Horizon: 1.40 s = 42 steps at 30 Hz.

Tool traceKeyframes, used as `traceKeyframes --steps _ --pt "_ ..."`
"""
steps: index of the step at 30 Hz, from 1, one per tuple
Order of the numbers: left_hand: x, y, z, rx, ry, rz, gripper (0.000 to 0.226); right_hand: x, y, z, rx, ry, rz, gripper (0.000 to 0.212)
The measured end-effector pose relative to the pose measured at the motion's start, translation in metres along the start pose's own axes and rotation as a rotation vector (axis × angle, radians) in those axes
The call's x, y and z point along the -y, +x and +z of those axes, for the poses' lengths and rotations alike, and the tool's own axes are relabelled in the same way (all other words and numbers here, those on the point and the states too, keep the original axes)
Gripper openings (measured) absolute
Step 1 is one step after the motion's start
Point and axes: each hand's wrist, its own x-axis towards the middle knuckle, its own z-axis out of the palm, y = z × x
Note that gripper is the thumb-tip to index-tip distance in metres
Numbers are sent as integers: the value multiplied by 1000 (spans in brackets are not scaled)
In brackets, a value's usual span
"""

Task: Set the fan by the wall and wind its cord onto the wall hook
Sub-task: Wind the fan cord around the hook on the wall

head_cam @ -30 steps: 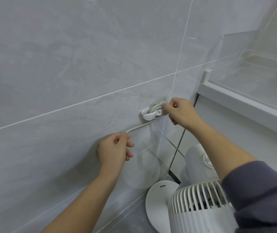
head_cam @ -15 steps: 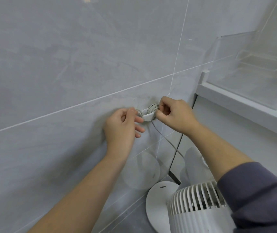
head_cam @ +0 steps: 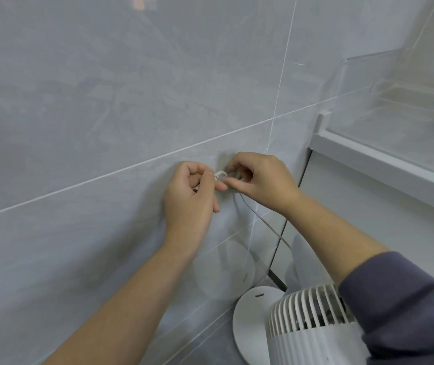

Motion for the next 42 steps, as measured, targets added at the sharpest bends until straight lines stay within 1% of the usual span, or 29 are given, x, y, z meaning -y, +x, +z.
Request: traceKeyframes --steps 3,5,7,10,11,13,14,19,22,26,31,34,37,40,42 --pt "4 2 0 28 10 -12 4 1 2 3 -91 2 -30 10" --pt "7 2 2 56 -13 -28 7 -2 3 4 -142 36 1 11" --pt "10 1 3 64 -61 -52 12 -7 5 1 -197 148 93 11" --pt "20 -2 4 64 -63 -86 13 -19 5 -9 -281 359 313 9" --pt "24 -4 4 69 -36 -95 13 -24 5 -12 -301 392 378 9" --pt "32 -6 6 83 18 -125 15 -32 4 -14 -280 407 467 3" --pt "36 -7 7 91 37 -143 16 -34 4 -14 -270 412 494 4" --pt "47 -6 15 125 126 -181 19 -35 6 -7 -346 429 569 32" --pt "50 -4 19 147 144 -190 19 -38 3 -7 -340 384 602 35" --pt "52 -2 25 175 143 -201 16 -43 -4 -12 -294 403 618 30" --pt "52 -4 32 148 172 -127 14 -42 -11 -15 -234 344 575 28" --pt "51 -3 34 140 198 -103 17 -43 -15 -19 -156 316 530 25" --pt "51 -2 36 138 201 -101 24 -46 -20 -23 -96 396 516 19" --pt "50 -3 39 116 190 -95 27 -48 -21 -24 -41 340 429 8" --pt "50 -6 41 106 181 -94 26 -48 -22 -23 45 271 372 6"
